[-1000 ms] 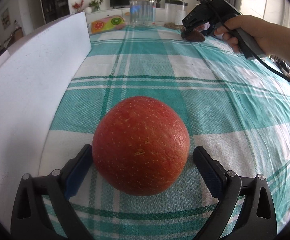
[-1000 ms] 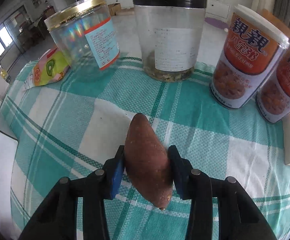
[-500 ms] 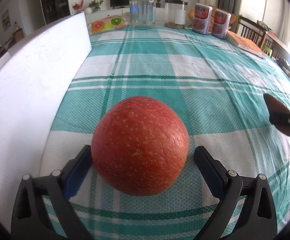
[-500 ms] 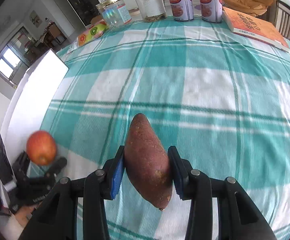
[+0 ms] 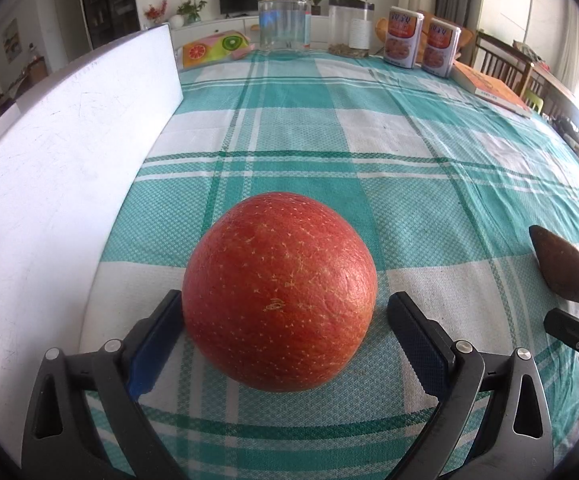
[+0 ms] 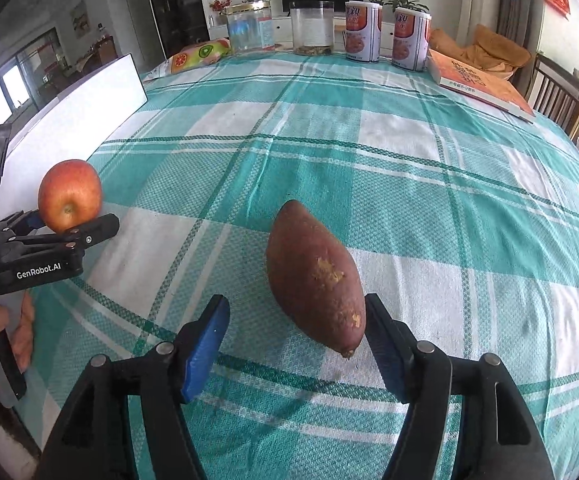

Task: Organize fruits
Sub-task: 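Grasp the sweet potato with the right tool while the left tool holds the apple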

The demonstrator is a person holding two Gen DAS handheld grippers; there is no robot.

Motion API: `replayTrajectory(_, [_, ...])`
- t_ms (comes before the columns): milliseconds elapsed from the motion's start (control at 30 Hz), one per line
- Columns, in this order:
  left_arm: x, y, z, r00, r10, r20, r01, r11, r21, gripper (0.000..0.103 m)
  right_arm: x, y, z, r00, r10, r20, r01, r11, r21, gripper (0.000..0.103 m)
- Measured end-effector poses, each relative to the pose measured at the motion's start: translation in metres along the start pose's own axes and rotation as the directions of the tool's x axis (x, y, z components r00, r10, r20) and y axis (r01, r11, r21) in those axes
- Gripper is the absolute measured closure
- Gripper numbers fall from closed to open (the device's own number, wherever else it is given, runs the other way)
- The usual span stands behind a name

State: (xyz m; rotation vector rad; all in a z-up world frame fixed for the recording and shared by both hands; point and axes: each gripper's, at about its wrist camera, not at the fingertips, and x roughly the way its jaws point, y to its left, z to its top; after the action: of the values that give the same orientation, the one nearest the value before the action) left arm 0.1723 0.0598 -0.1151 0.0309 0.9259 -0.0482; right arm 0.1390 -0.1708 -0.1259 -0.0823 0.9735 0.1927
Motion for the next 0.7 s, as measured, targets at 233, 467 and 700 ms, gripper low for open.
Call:
replayTrajectory(233, [-0.004,0.006,0.001,0.991,-0.112,-0.067,0.116,0.991,0.073,0.002,-0.005,-0.046,0.034,0.967,0.205,-0.151,-0.182,0.972,0.151,0.033])
replayTrajectory(467, [-0.027,0.024,0.003,0.975,-0.206,-0.085,0.209,0.977,0.035,0.004,0.001,-0.058,0.068,0.95,0.171,-0.261,-0.148,0.983,0.106,0.033])
replayTrajectory(700, [-0.035,0.035,-0.006,0.976,-0.209,-0.061,0.208,0.978,-0.009,0.004,-0.014,-0.055,0.045,0.995,0.081,-0.059,-0.074,0.991,0.113,0.031])
